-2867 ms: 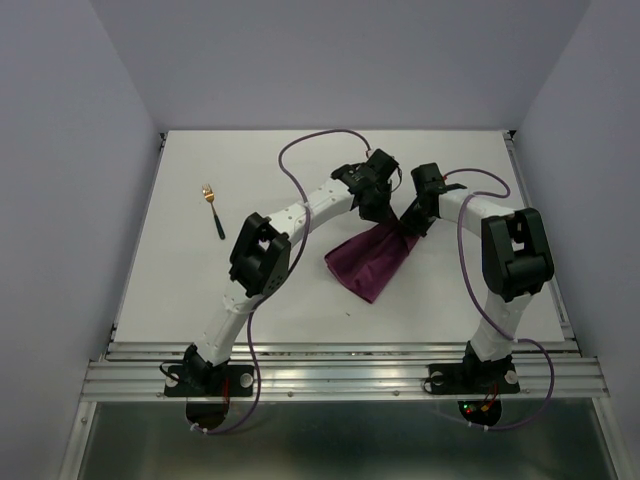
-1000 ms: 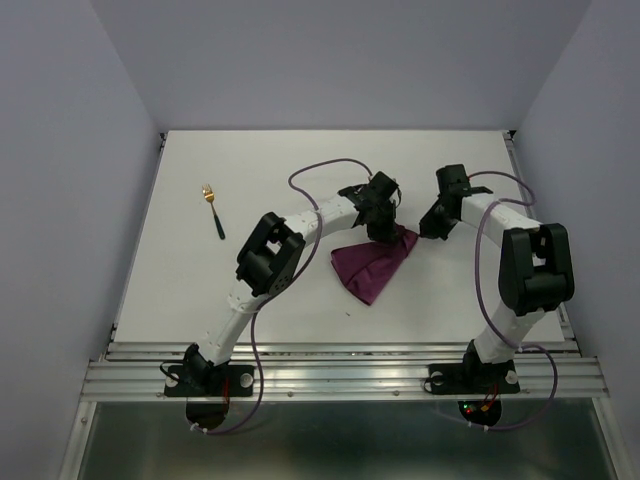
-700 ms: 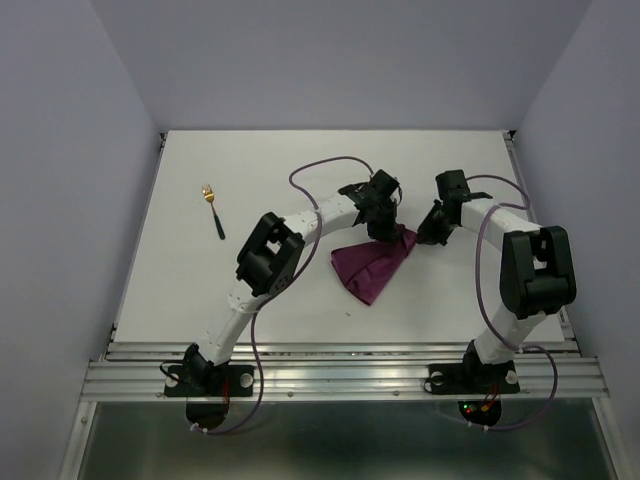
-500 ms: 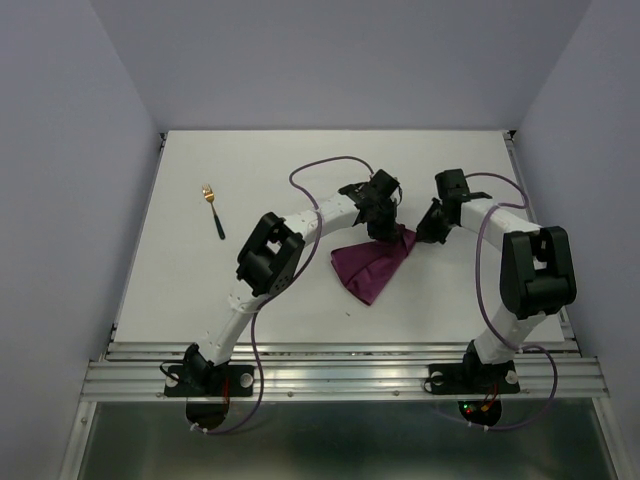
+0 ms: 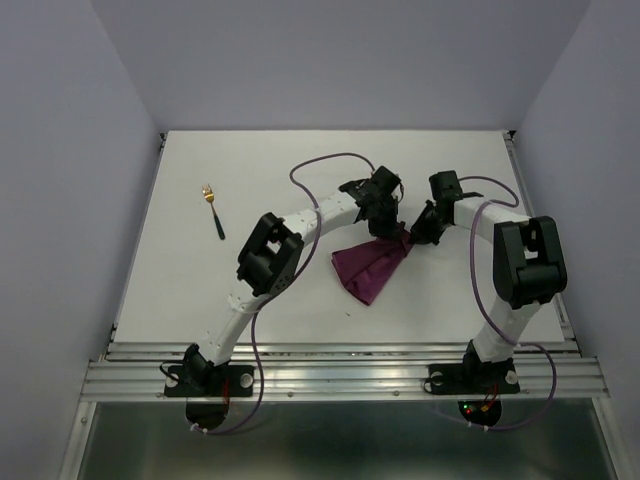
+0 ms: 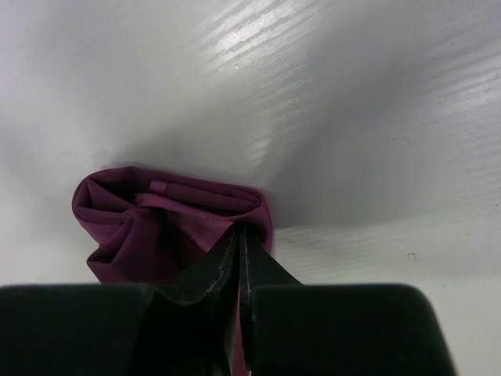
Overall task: Fold the napkin into a case and place the utensils inside
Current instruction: Fold the 2/3-rectangle-folded napkin at the center of the board.
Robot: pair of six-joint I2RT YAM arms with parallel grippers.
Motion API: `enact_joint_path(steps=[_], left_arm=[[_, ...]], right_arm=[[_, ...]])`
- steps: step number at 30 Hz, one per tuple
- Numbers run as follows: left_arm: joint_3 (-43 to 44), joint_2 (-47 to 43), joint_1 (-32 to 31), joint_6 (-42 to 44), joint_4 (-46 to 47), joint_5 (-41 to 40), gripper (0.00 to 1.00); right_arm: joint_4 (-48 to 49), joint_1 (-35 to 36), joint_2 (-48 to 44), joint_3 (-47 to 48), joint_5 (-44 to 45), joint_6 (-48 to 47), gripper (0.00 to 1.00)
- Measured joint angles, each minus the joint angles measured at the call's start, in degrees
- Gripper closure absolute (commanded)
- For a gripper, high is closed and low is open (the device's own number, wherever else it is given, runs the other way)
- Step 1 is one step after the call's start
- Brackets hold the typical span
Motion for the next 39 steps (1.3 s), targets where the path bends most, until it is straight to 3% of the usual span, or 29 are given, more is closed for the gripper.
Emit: enact_joint_path(steps=[11, 32, 35, 39], left_arm=[[3.02, 0.68, 0.00, -1.33, -1.07, 0.90, 1.00], [5.38, 5.57, 0.04, -4.15, -0.85, 3.89, 1.00], [5.77, 6.10, 0.09, -4.24, -0.87, 4.33, 1.00], [5.77, 6.10, 0.11, -4.17, -0.83, 4.37, 1.00]], right_arm=[[0.72, 0.17, 0.39, 0.09, 1.44, 5.35, 0.93], [1.60, 0.85, 0.63, 0.22, 2.21, 7.13, 0.92], [1.60, 0.87, 0.61, 0.22, 2.23, 7.13, 0.89], [1.79, 1.18, -0.55, -0.46, 3.08, 6.95, 0.74]])
